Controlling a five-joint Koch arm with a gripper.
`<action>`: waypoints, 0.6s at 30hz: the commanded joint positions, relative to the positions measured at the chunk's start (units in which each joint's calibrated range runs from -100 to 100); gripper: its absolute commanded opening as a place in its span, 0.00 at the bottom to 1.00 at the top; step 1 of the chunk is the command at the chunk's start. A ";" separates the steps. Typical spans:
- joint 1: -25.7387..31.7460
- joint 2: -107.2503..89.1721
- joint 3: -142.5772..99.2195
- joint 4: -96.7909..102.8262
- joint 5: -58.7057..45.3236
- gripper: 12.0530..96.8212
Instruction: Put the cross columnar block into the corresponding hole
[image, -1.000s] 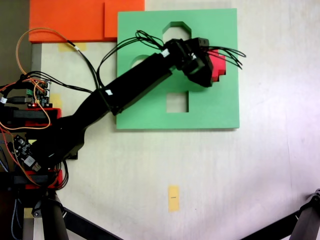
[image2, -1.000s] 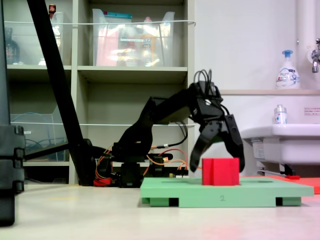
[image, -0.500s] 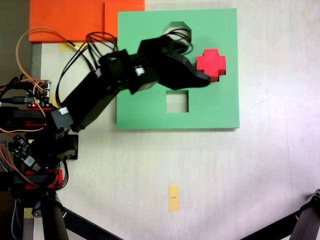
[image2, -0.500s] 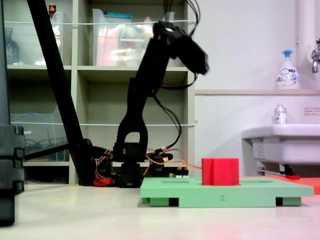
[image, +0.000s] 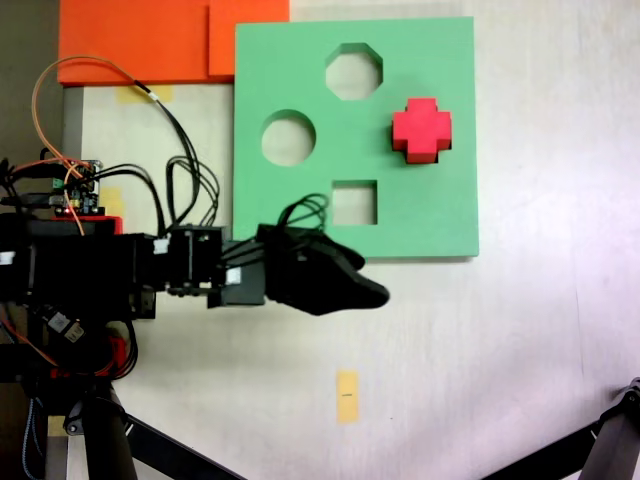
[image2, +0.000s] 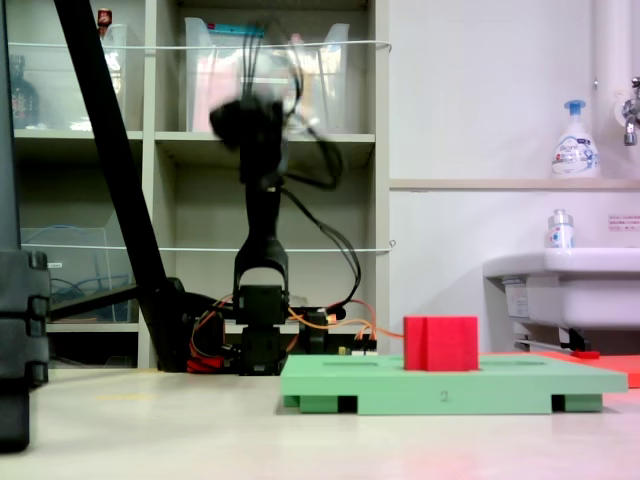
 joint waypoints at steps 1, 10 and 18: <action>-1.07 -13.90 -7.58 32.39 -2.25 0.43; -0.93 -23.39 -69.80 55.70 -9.04 0.45; -0.68 -23.39 -85.45 53.48 -10.35 0.45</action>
